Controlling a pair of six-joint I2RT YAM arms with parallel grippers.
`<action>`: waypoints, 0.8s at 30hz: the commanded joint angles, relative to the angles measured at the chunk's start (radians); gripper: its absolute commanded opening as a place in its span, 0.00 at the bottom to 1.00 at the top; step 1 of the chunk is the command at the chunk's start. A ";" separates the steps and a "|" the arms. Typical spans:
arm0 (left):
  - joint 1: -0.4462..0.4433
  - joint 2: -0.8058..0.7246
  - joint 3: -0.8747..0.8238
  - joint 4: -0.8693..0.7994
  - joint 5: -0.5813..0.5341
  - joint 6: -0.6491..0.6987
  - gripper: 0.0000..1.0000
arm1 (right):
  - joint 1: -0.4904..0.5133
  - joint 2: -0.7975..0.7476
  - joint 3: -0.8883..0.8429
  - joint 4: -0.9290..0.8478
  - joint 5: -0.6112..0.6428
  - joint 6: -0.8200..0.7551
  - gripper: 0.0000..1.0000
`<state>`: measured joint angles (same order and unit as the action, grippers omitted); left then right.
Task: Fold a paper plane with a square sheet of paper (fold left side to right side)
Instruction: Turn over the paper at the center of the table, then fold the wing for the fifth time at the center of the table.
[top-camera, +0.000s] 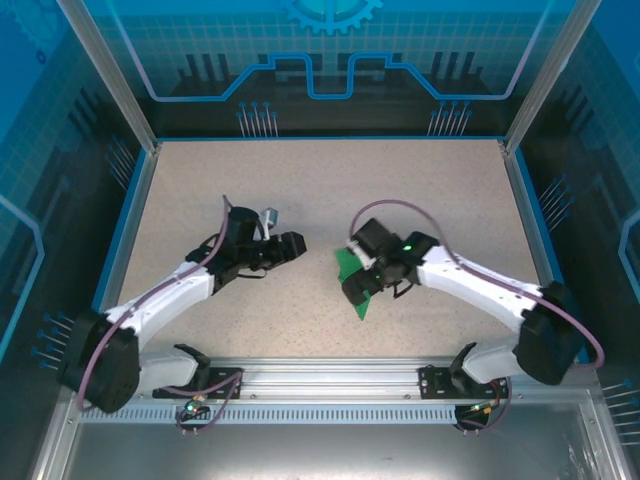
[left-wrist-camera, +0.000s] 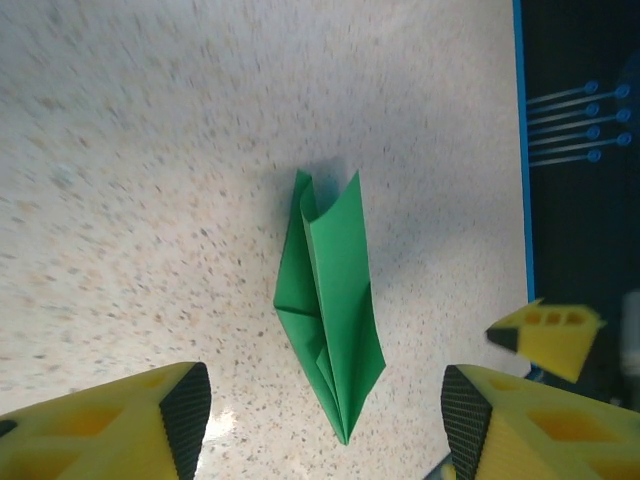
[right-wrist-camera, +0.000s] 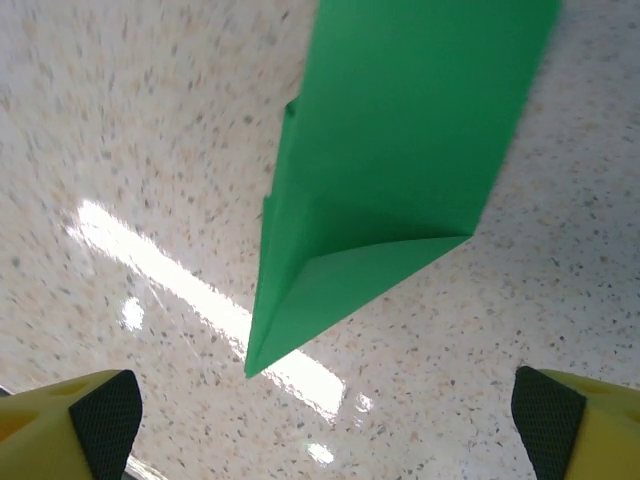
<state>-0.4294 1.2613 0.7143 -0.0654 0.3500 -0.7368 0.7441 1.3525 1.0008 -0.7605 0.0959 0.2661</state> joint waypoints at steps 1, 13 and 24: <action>-0.045 0.102 -0.008 0.192 0.098 -0.061 0.66 | -0.117 -0.101 -0.087 0.201 -0.258 0.054 0.99; -0.127 0.524 0.176 0.340 0.167 -0.086 0.60 | -0.438 -0.235 -0.346 0.487 -0.620 0.197 0.99; -0.129 0.664 0.276 0.339 0.192 -0.058 0.30 | -0.501 -0.207 -0.377 0.511 -0.686 0.165 0.99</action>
<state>-0.5529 1.9160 0.9623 0.2611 0.5156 -0.8108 0.2607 1.1309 0.6212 -0.2844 -0.5438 0.4446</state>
